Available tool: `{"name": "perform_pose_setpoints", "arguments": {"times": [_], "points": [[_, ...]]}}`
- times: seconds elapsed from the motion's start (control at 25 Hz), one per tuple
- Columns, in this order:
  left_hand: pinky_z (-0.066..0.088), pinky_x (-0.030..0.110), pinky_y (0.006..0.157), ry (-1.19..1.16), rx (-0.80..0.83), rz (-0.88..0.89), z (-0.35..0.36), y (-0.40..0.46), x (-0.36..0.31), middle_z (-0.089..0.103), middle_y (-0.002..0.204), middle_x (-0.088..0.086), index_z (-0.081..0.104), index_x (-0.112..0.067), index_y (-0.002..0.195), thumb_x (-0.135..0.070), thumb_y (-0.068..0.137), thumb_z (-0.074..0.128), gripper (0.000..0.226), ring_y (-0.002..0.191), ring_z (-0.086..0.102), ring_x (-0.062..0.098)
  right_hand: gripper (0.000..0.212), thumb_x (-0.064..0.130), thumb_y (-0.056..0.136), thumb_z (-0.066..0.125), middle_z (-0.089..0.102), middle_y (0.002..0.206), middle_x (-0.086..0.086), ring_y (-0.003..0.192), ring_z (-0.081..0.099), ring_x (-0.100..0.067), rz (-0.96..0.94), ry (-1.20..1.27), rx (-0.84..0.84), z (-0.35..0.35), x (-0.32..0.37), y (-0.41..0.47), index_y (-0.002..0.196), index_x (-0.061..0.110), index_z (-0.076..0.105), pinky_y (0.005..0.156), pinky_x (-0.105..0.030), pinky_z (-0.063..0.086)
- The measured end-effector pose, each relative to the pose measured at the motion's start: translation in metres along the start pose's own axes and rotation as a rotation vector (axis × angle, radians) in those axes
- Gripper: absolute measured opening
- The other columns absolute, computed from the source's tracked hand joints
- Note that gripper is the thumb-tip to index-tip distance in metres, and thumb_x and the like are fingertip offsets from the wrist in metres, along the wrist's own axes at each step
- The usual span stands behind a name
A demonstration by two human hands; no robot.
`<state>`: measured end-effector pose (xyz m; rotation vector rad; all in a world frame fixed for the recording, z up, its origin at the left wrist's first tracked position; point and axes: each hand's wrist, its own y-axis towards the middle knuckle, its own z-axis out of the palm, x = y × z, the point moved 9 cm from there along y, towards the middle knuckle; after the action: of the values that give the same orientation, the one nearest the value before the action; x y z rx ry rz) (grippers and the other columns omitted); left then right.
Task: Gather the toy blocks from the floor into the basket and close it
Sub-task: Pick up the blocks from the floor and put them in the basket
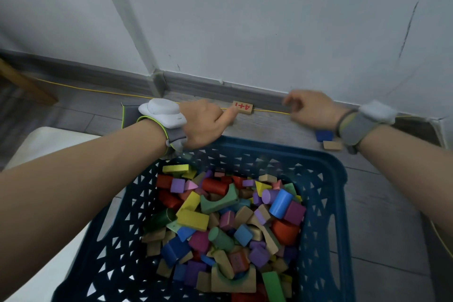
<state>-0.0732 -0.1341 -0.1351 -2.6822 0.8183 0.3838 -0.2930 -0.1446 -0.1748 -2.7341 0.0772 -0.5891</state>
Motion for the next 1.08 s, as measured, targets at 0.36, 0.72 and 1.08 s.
{"name": "perform_pose_setpoints", "arguments": {"times": [0.36, 0.72, 1.08], "points": [[0.049, 0.048, 0.077, -0.14, 0.013, 0.001, 0.002, 0.005, -0.007, 0.06, 0.067, 0.011, 0.037, -0.026, 0.06, -0.043, 0.104, 0.017, 0.051, 0.066, 0.056, 0.031, 0.03, 0.01, 0.087, 0.053, 0.053, 0.119, -0.01, 0.112, 0.054, -0.032, -0.113, -0.329, 0.157, 0.078, -0.047, 0.021, 0.115, 0.02, 0.056, 0.094, -0.039, 0.045], [0.049, 0.042, 0.074, -0.119, -0.013, -0.001, 0.004, 0.004, -0.003, 0.057, 0.057, 0.006, 0.052, -0.012, 0.058, -0.05, 0.102, 0.018, 0.067, 0.057, 0.054, 0.021, 0.065, 0.018, 0.09, 0.058, 0.04, 0.14, -0.007, 0.115, 0.054, -0.029, -0.417, -0.46, 0.266, 0.095, 0.059, 0.083, 0.149, 0.029, 0.031, 0.094, -0.043, 0.048], [0.05, 0.043, 0.079, -0.197, -0.033, 0.035, -0.006, 0.002, -0.015, 0.043, 0.053, -0.004, 0.046, -0.064, 0.054, -0.043, 0.104, 0.024, 0.058, 0.071, 0.059, 0.034, 0.035, 0.016, 0.087, 0.055, 0.045, 0.116, -0.009, 0.096, 0.054, -0.028, -0.33, -0.465, 0.259, 0.111, 0.055, 0.077, 0.121, 0.017, 0.05, 0.077, -0.037, 0.047]]}}
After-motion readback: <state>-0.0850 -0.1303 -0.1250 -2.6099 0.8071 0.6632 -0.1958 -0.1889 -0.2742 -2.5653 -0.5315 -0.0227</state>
